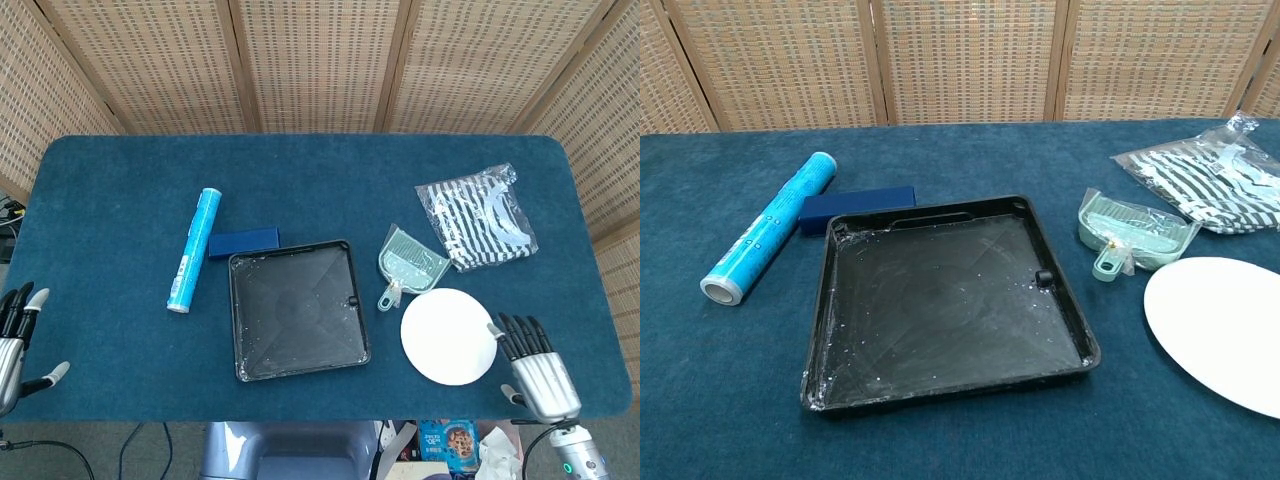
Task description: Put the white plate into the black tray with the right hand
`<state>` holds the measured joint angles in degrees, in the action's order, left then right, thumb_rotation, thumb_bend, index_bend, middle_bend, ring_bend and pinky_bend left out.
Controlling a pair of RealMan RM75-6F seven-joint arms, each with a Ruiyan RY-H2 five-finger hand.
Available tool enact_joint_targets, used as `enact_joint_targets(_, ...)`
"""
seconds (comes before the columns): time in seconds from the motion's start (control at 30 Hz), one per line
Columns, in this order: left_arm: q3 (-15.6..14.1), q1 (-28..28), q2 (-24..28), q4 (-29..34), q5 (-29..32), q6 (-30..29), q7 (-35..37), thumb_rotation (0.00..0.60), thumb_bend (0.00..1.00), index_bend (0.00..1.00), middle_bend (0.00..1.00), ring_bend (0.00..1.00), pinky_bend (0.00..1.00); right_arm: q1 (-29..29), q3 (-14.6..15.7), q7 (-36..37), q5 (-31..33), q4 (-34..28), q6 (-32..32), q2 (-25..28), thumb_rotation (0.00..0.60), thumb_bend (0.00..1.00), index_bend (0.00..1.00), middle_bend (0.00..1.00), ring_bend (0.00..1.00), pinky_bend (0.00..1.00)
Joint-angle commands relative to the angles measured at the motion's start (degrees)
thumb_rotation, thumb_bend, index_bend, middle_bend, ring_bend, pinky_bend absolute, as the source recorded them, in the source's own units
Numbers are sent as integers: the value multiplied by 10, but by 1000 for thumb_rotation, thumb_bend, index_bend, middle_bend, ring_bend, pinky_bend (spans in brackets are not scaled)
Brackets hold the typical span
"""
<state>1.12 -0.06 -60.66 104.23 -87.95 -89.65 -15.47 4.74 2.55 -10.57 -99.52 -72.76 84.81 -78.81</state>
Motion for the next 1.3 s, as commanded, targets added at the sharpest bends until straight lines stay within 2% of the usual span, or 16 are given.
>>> enact_joint_targets(0.03,-1,-1,2,0,0,3,5,600,0,0,0,0,0,18,20,13,-51,90,14,-69,600,0,131,0,0,0)
enact_joint_targets(0.3,1,-2,9,-1,3,3,22,600,0,0,0,0,0,26,26,1,-53,130,3,-114,600,40,161,0,0,0)
enact_joint_targets(0.6,2,0,13,0,5,0,29,600,0,0,0,0,0,39,24,-23,-49,142,-12,-137,600,142,228,0,0,0)
enact_joint_targets(0.8,3,-1,15,1,9,2,32,600,0,0,0,0,0,46,19,-43,-36,139,-27,-145,600,164,248,0,0,0)
enact_joint_targets(1.07,5,-1,15,3,14,2,35,600,0,0,0,0,0,46,9,-60,-19,130,-21,-147,600,427,354,32,0,0)
enact_joint_targets(1.23,4,-2,16,4,15,3,35,600,0,0,0,0,0,48,5,-61,-16,126,-15,-144,600,449,362,49,0,0)
enact_joint_targets(1.3,4,-1,16,5,15,2,37,600,0,0,0,0,0,51,4,-62,-13,122,-18,-141,600,449,416,68,0,0)
